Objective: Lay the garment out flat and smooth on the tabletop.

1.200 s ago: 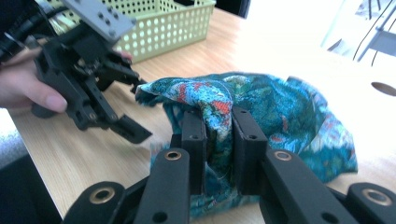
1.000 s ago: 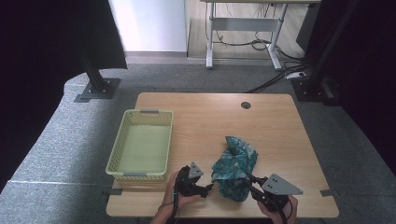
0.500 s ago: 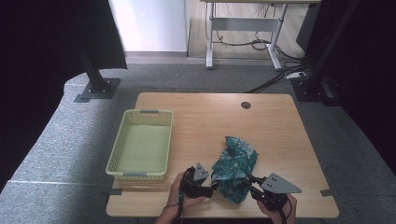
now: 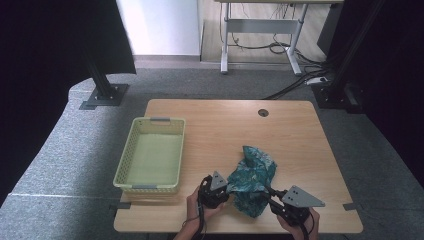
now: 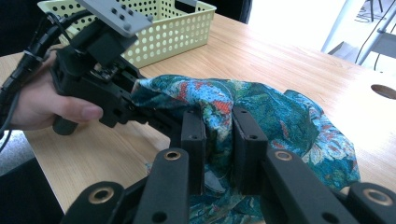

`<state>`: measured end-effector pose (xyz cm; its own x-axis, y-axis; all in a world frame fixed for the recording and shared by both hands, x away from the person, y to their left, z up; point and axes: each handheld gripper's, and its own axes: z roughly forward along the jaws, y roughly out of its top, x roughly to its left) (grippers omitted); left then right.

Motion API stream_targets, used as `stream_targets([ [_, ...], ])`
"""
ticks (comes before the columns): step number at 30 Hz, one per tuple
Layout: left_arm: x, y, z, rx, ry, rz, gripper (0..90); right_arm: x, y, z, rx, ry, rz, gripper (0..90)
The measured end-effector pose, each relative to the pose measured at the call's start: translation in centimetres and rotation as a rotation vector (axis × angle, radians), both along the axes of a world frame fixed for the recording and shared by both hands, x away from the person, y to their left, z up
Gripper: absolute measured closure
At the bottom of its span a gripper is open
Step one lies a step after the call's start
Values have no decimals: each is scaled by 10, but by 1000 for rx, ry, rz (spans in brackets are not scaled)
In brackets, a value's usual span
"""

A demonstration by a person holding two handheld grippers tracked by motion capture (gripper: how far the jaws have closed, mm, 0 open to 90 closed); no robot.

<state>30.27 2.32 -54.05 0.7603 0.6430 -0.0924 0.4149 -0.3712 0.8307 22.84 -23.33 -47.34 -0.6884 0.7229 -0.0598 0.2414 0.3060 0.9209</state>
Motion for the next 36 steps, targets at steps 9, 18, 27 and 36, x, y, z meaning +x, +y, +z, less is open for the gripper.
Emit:
stream_targets([
  [9,-4,8,7,-4,-6,-52,885,-1,-5,2,15,4,-3,763],
  [18,-3,14,11,3,0,-64,887,1,-9,0,17,16,-7,761],
  [27,-5,18,19,-8,-15,-73,887,0,-13,0,20,15,-15,762],
  [36,-10,17,40,-6,-43,-118,887,-4,-15,11,22,-3,-25,765],
])
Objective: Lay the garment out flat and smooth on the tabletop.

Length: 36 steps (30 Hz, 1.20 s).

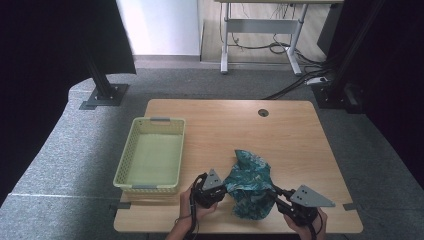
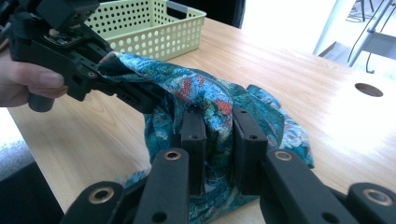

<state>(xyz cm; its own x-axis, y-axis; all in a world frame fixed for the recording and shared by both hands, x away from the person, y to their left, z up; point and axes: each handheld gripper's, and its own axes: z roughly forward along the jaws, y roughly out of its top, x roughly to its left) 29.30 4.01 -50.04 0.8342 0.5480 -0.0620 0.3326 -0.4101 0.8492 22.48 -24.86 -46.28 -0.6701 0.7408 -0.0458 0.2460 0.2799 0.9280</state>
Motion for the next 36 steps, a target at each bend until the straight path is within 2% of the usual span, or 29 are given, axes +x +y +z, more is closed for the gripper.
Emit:
stream_targets([
  [3,0,2,8,-6,0,-12,887,0,-1,5,1,-8,0,766],
  [9,-1,9,31,8,-33,-29,887,-3,0,19,-2,-32,10,766],
  [16,-4,16,54,-11,-64,-52,888,-10,3,44,-26,-74,17,768],
  [17,-4,16,54,-11,-64,-52,889,-11,3,49,-30,-82,17,769],
  [19,-6,18,72,-6,-94,-65,888,-12,3,60,-36,-104,13,770],
  [20,-6,18,72,-6,-94,-65,888,-13,3,67,-35,-118,13,769],
  [21,-7,18,81,-13,-107,-67,888,-13,3,67,-35,-118,13,769],
  [24,-8,22,105,-37,-140,-68,888,-16,2,95,-36,-167,13,769],
  [26,-8,24,112,-46,-145,-70,887,-16,2,105,-40,-183,12,769],
  [28,-7,24,111,-48,-128,-73,886,-14,1,108,-42,-185,12,769],
  [30,-5,23,103,-30,-109,-71,886,-9,0,103,-35,-161,11,769],
  [32,0,21,87,-12,-72,-72,885,-1,-2,91,-28,-117,13,769],
  [33,0,21,87,-12,-72,-72,884,-1,-2,91,-28,-117,13,769],
  [36,6,18,66,-8,-23,-73,883,10,-6,70,-13,-53,12,768],
])
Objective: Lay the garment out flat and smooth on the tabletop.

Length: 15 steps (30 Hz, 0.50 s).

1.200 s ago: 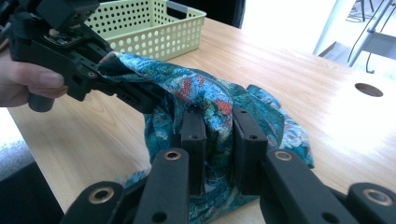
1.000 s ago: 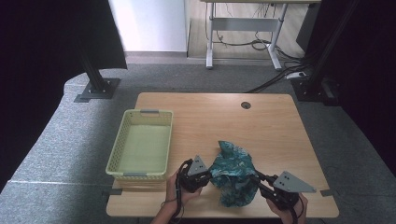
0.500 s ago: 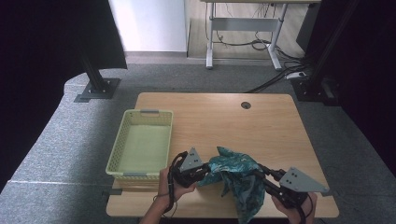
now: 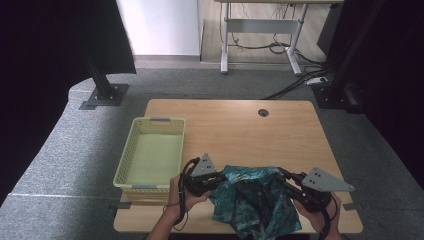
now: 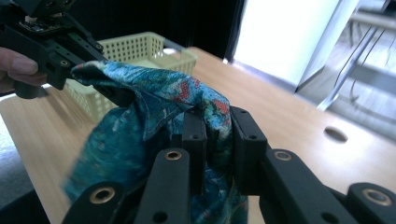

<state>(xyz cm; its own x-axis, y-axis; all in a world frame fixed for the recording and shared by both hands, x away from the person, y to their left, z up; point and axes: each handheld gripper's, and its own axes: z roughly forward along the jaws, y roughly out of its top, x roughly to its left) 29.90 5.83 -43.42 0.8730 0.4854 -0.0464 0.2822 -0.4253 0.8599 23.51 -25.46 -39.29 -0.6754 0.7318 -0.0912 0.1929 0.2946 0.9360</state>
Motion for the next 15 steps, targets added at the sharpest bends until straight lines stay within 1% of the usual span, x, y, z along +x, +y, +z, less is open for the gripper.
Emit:
stream_targets([
  [1,1,-1,-5,0,11,0,883,3,-1,-7,3,21,-2,769],
  [4,3,-4,-18,11,36,-5,881,10,-1,-25,-4,61,-4,768],
  [8,7,-7,-33,27,74,-5,879,17,-3,-41,10,102,-3,767],
  [11,8,-8,-39,40,85,-3,877,19,-3,-48,10,117,-7,766],
  [15,9,-9,-42,42,89,2,874,20,-2,-55,2,125,-8,764],
])
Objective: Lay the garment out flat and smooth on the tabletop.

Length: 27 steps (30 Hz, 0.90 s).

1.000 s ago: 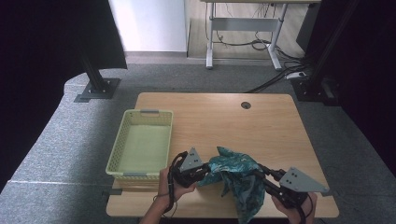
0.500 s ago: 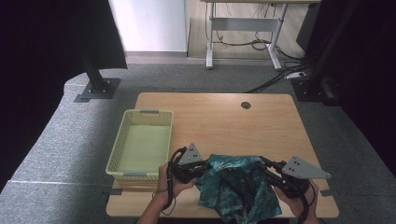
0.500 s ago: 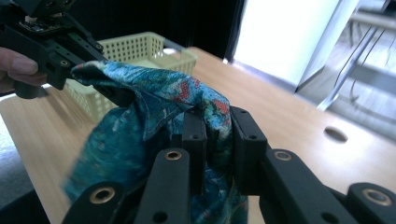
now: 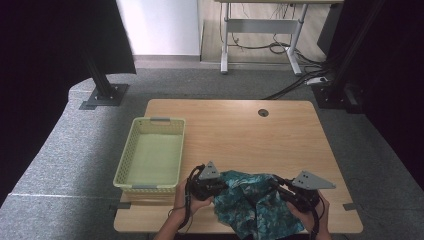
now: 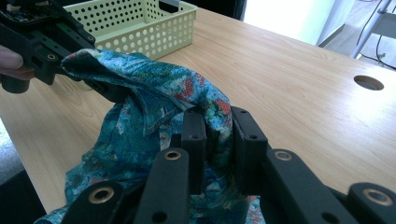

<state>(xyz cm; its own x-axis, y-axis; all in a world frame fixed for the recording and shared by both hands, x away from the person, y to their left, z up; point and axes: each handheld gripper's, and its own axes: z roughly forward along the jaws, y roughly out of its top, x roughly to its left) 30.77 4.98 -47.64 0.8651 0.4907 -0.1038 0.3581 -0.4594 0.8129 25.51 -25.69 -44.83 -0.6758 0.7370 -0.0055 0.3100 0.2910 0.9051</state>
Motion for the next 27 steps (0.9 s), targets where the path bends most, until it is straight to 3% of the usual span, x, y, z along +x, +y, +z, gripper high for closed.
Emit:
stream_targets([
  [5,6,-2,1,2,8,10,871,3,1,-2,-6,-6,-12,757],
  [10,17,-6,4,-22,25,19,873,12,4,-4,-14,-7,-30,753],
  [17,28,-12,3,0,36,33,873,26,8,-9,-53,-8,-43,753],
  [24,50,-15,16,19,41,55,872,47,9,4,-73,-18,-60,753],
  [27,65,-17,21,-9,61,80,871,60,10,9,-91,-25,-71,750],
])
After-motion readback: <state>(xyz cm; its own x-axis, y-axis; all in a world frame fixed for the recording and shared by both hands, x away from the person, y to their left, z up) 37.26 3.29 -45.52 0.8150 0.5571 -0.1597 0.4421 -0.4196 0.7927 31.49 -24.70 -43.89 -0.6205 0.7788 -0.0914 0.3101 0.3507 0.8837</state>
